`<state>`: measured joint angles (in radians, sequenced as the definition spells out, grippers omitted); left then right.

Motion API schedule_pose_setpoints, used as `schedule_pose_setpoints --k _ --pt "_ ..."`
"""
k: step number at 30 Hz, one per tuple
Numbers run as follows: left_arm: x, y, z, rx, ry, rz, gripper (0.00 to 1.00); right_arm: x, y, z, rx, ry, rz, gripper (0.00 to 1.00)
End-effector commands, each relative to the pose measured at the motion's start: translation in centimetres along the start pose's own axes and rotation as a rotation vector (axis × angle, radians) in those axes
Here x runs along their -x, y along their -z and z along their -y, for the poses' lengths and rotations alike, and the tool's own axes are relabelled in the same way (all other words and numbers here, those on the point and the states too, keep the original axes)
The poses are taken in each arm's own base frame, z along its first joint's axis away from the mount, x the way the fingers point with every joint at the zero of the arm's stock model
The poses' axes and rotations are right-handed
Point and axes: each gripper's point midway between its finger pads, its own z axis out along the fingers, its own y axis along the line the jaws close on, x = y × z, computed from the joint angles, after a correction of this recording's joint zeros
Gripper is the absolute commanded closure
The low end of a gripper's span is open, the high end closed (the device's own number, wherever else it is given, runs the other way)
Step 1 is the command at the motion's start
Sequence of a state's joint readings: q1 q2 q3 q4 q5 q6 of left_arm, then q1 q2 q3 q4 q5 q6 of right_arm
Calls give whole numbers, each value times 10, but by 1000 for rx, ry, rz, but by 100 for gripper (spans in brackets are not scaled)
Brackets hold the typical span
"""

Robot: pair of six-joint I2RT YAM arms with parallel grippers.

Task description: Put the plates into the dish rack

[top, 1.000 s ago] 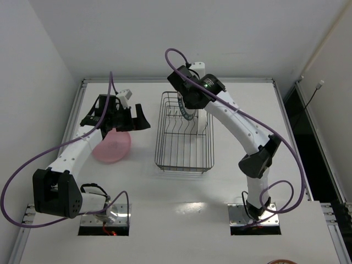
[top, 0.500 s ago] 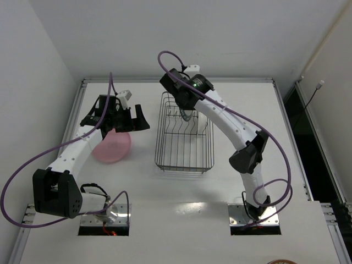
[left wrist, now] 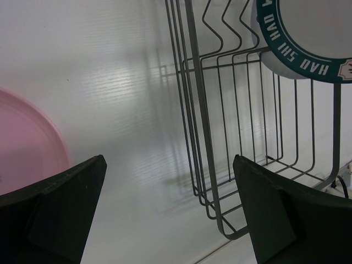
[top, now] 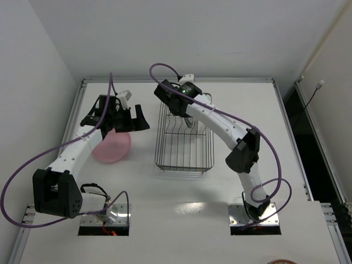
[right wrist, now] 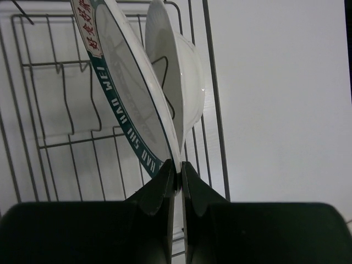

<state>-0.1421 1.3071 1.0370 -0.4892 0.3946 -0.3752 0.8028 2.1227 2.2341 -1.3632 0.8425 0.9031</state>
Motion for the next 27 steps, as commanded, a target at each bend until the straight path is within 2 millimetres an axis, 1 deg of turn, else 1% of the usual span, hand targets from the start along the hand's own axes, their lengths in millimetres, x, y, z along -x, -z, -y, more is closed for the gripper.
schedule_pose_setpoints --k 1,4,5,6,8,13,15,16,18,20,23,27 --pt "14 10 5 -5 1 43 0 2 9 27 -61 -35 26 100" --pt "14 10 5 -5 1 43 0 -3 9 30 -69 -44 19 100" --pt "14 10 5 -5 1 43 0 -1 11 32 -65 -51 23 100" --pt "14 10 5 -5 1 43 0 -2 7 35 -77 -51 15 100" --pt "13 7 3 -3 4 35 0 0 10 37 -71 -81 22 100" --pt "13 7 3 -3 4 35 0 21 26 41 -30 -144 61 100" --pt "13 7 3 -3 4 35 0 24 27 42 -32 -151 71 100" --pt "13 7 3 -3 4 35 0 25 24 45 -40 -158 69 100" --pt "13 7 3 -3 4 35 0 24 24 44 -34 -158 62 100" --pt "12 7 5 -12 4 32 0 20 18 47 -53 -148 49 100" --pt "12 7 5 -12 4 32 0 15 16 49 -61 -134 40 100" --pt "12 7 5 -12 4 32 0 14 14 52 -79 -135 49 100"
